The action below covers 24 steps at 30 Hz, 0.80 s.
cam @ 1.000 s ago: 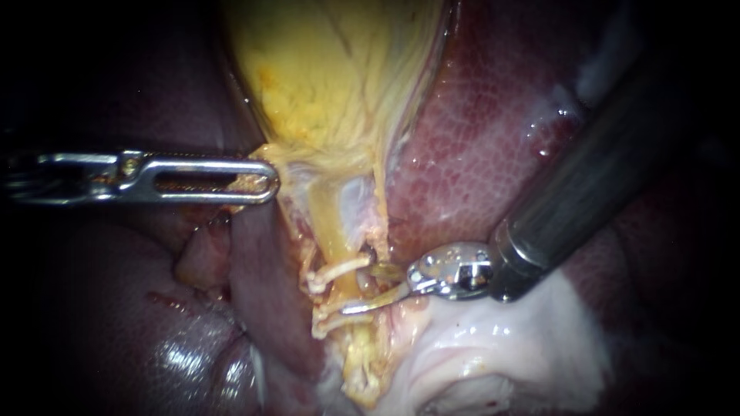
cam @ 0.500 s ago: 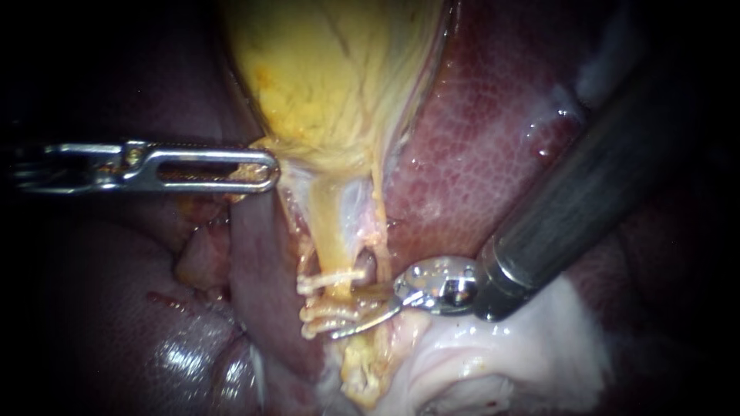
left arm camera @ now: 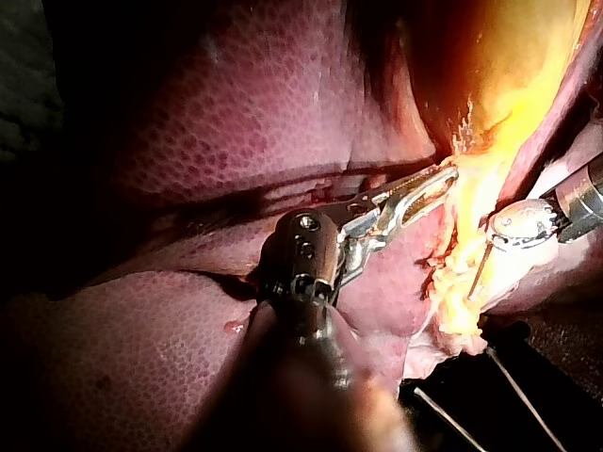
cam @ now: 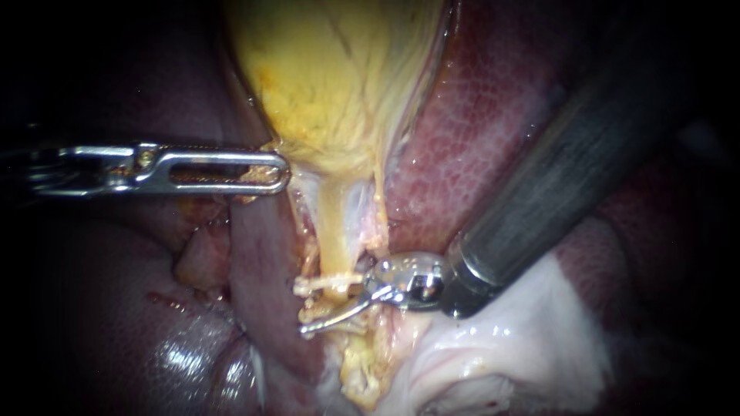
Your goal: Go to the cutting position left tube
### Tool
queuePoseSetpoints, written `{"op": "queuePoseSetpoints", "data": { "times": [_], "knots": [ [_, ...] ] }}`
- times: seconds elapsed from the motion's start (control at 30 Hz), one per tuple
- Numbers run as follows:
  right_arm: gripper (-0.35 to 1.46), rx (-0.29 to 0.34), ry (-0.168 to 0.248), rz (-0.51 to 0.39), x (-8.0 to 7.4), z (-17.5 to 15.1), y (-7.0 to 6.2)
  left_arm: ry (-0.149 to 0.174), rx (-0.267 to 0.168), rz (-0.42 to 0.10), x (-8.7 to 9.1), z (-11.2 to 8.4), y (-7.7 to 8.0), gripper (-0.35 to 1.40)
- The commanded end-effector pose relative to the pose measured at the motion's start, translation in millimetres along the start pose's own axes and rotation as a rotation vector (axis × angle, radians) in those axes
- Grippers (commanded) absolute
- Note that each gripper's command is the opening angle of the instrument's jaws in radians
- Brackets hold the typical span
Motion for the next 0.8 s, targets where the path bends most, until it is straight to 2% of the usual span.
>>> {"op": "queuePoseSetpoints", "data": {
  "times": [0.03, 0.33, 0.8],
  "knots": [
    [1.40, 0.000, 0.001, 0.000, 0.0, 0.1, 0.1, 0.000, -0.001, 0.000, 0.0, 0.0, 0.0, -0.35],
    [1.40, 0.005, 0.019, 0.005, 0.3, 0.7, 0.5, -0.002, -0.004, 0.000, 0.0, 0.1, -0.1, -0.35],
    [1.40, 0.005, 0.018, 0.004, 0.1, 0.6, 0.6, -0.002, -0.004, 0.000, 0.0, 0.1, -0.1, -0.35]
  ]
}}
